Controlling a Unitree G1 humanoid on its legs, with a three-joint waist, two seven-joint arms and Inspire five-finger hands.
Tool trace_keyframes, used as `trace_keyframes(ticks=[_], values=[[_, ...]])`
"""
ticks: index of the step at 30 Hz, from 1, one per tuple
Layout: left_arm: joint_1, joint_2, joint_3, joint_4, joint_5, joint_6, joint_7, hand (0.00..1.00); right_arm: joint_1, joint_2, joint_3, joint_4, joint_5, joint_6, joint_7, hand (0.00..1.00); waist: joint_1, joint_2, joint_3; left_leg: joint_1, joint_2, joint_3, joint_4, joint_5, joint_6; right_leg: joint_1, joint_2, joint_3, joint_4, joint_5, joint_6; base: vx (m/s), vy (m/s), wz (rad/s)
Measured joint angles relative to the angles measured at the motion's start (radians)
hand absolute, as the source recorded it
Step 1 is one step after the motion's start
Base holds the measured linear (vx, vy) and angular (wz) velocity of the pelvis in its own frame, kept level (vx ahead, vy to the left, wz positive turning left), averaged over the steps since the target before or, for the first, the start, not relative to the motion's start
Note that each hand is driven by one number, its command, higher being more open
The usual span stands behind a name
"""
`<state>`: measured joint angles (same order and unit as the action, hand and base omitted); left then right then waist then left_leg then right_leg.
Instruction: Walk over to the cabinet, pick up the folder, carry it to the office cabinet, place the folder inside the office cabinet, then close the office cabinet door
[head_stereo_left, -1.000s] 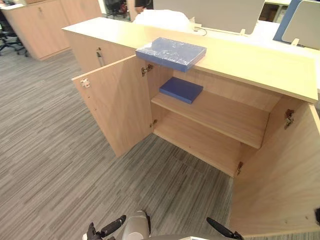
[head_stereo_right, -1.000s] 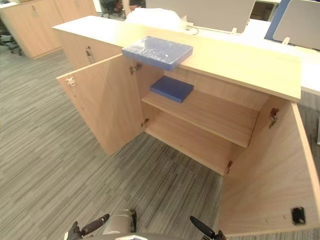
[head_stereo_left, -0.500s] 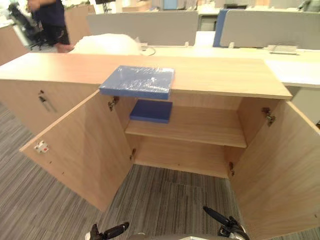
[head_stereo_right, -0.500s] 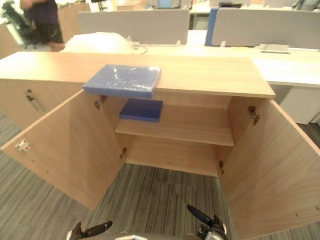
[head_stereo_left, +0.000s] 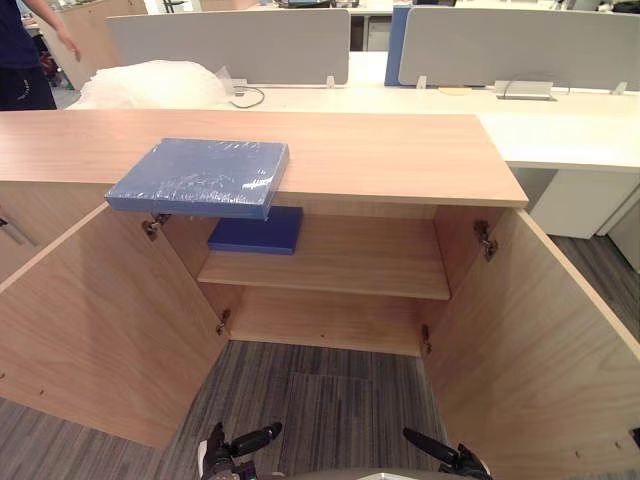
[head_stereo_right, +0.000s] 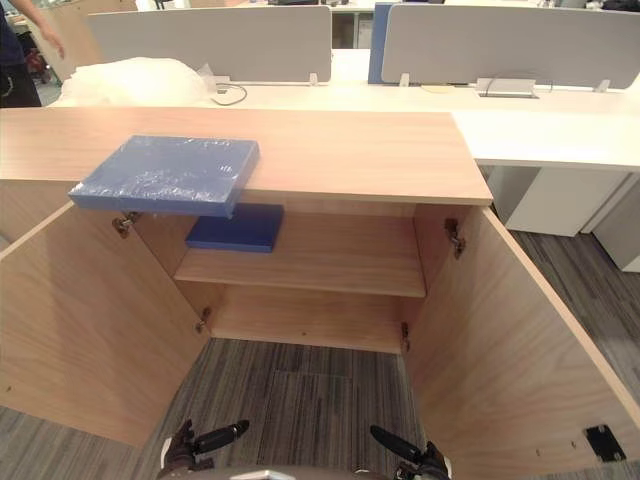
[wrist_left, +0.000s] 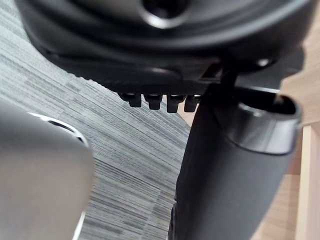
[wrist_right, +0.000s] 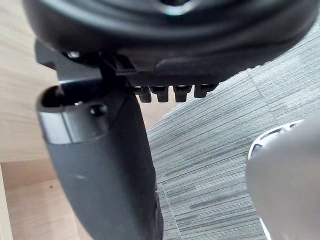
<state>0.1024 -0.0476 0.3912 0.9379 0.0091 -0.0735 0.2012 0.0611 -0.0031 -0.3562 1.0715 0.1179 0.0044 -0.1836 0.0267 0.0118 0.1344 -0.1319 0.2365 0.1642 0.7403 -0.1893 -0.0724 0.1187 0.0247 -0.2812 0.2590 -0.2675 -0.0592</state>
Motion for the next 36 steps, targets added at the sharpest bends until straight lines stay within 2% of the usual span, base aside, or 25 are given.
trace_keyframes(ticks=[2,3,5,7,8,9,10,12,14,17,19,22,24,27,28,31,34,36], values=[[0.002,-0.012,0.021,-0.018,-0.003,0.001,-0.001,1.00,-0.001,-0.010,0.005,-0.001,0.000,0.009,-0.002,1.00,0.004,0.015,0.005,-0.068,0.028,-0.019,0.172,-0.018,0.003,0.037,0.011,0.006,-0.010,-0.006,-0.003,0.11,0.007,-0.13],[0.000,-0.011,0.020,-0.024,-0.005,-0.001,-0.002,1.00,-0.001,-0.009,0.017,-0.001,-0.001,0.014,-0.002,1.00,0.010,0.010,0.004,-0.095,0.034,-0.011,0.215,-0.032,0.004,0.068,0.009,0.013,-0.030,-0.007,-0.003,0.18,0.073,-0.18],[-0.001,-0.015,0.021,-0.032,-0.016,-0.004,-0.007,1.00,-0.002,-0.004,0.033,-0.001,-0.005,0.016,0.002,1.00,0.023,-0.001,0.007,-0.109,0.037,-0.004,0.161,-0.048,0.007,0.103,-0.003,0.028,-0.051,-0.005,0.010,0.18,0.109,-0.26],[-0.002,-0.006,0.024,-0.026,-0.048,-0.004,-0.013,1.00,-0.007,0.000,0.031,0.001,-0.005,0.017,0.005,1.00,0.028,-0.012,0.004,-0.098,-0.006,-0.021,-0.067,-0.044,-0.003,0.111,-0.036,0.045,-0.055,-0.004,0.034,0.24,0.223,-0.29],[0.000,-0.007,0.021,-0.011,-0.062,-0.004,-0.023,1.00,-0.006,-0.002,0.024,0.002,-0.005,0.017,0.008,1.00,0.027,-0.008,-0.002,-0.075,-0.042,-0.053,-0.228,0.010,0.002,0.109,-0.048,0.052,-0.055,-0.004,0.052,0.28,0.302,-0.24],[0.005,-0.014,0.025,0.010,-0.098,-0.002,-0.040,1.00,-0.007,-0.019,0.018,0.011,-0.006,0.018,0.011,1.00,0.028,0.012,-0.019,-0.049,-0.073,-0.106,-0.365,0.116,-0.009,0.106,-0.047,0.066,-0.059,-0.013,0.082,0.25,0.243,-0.08],[-0.005,0.009,0.022,0.026,-0.121,0.001,-0.054,1.00,-0.010,-0.009,0.020,0.018,-0.009,0.021,0.013,1.00,0.025,-0.011,-0.018,-0.036,-0.098,-0.098,-0.382,0.128,0.008,0.112,-0.074,0.068,-0.065,-0.016,0.094,0.25,0.194,-0.04],[0.001,0.046,0.006,0.062,-0.216,0.007,-0.083,1.00,-0.006,0.020,0.021,0.028,-0.040,0.023,0.034,1.00,0.023,-0.058,-0.039,0.044,-0.169,-0.076,-0.517,0.164,0.033,0.127,-0.143,0.069,-0.068,0.009,0.125,0.24,0.134,0.13],[0.009,0.068,-0.058,0.075,-0.290,0.010,-0.108,1.00,-0.007,0.021,0.021,0.034,-0.040,0.024,0.049,1.00,0.023,-0.058,-0.050,0.111,-0.197,-0.076,-0.614,0.200,0.049,0.149,-0.163,0.073,-0.069,0.036,0.124,0.20,0.113,0.16],[0.035,0.079,-0.139,0.030,-0.358,0.012,-0.130,1.00,-0.011,0.014,0.022,0.035,-0.043,0.019,0.062,1.00,0.021,-0.038,-0.076,0.160,-0.206,-0.088,-0.725,0.252,0.058,0.146,-0.160,0.081,-0.072,0.075,0.124,0.13,0.066,0.16],[0.061,0.077,-0.189,-0.073,-0.388,0.014,-0.133,1.00,-0.013,0.013,0.024,0.036,-0.049,0.017,0.069,1.00,0.024,-0.037,-0.077,0.161,-0.209,-0.101,-0.755,0.272,0.059,0.145,-0.160,0.083,-0.080,0.081,0.124,0.04,0.001,0.19],[0.130,0.075,-0.246,-0.329,-0.410,0.015,-0.115,1.00,-0.012,-0.003,0.052,0.042,-0.079,0.018,0.070,1.00,0.024,-0.024,-0.070,0.160,-0.211,-0.113,-0.813,0.315,0.057,0.131,-0.155,0.083,-0.096,0.081,0.124,-0.01,-0.036,0.12],[0.172,0.069,-0.273,-0.529,-0.378,0.007,-0.093,1.00,-0.005,-0.024,0.065,0.042,-0.078,0.023,0.070,1.00,0.023,-0.003,-0.056,0.152,-0.213,-0.124,-0.827,0.334,0.059,0.126,-0.153,0.086,-0.105,0.081,0.124,-0.06,-0.027,0.10],[0.197,0.057,-0.282,-0.659,-0.309,0.002,-0.066,1.00,-0.004,-0.041,0.074,0.041,-0.079,0.027,0.063,1.00,0.024,0.020,-0.049,0.152,-0.213,-0.124,-0.833,0.337,0.057,0.126,-0.151,0.086,-0.110,0.079,0.126,-0.10,-0.019,-0.03],[0.203,0.055,-0.288,-0.708,-0.228,-0.005,-0.037,1.00,-0.002,-0.042,0.083,0.038,-0.079,0.027,0.059,1.00,0.027,0.021,-0.050,0.148,-0.219,-0.124,-0.834,0.338,0.053,0.126,-0.155,0.085,-0.116,0.065,0.135,-0.09,-0.013,-0.03],[0.202,0.048,-0.287,-0.760,-0.080,-0.005,0.030,1.00,-0.002,-0.029,0.122,0.019,-0.080,0.031,0.049,1.00,0.027,-0.004,-0.036,0.135,-0.241,-0.127,-0.834,0.348,0.046,0.126,-0.177,0.077,-0.132,-0.002,0.155,-0.14,-0.048,0.06],[0.220,-0.006,-0.285,-0.767,0.056,0.002,0.108,1.00,0.016,-0.023,0.141,-0.007,-0.079,0.032,0.027,1.00,0.034,-0.007,-0.044,0.129,-0.235,-0.153,-0.834,0.360,0.037,0.128,-0.165,0.058,-0.129,-0.008,0.151,-0.09,-0.035,0.18],[0.252,-0.011,-0.284,-0.814,0.128,0.020,0.170,1.00,0.027,-0.008,0.143,-0.017,-0.079,0.032,0.013,1.00,0.046,-0.026,-0.049,0.123,-0.232,-0.162,-0.834,0.363,0.032,0.128,-0.160,0.045,-0.129,-0.012,0.149,-0.01,-0.027,0.12]])
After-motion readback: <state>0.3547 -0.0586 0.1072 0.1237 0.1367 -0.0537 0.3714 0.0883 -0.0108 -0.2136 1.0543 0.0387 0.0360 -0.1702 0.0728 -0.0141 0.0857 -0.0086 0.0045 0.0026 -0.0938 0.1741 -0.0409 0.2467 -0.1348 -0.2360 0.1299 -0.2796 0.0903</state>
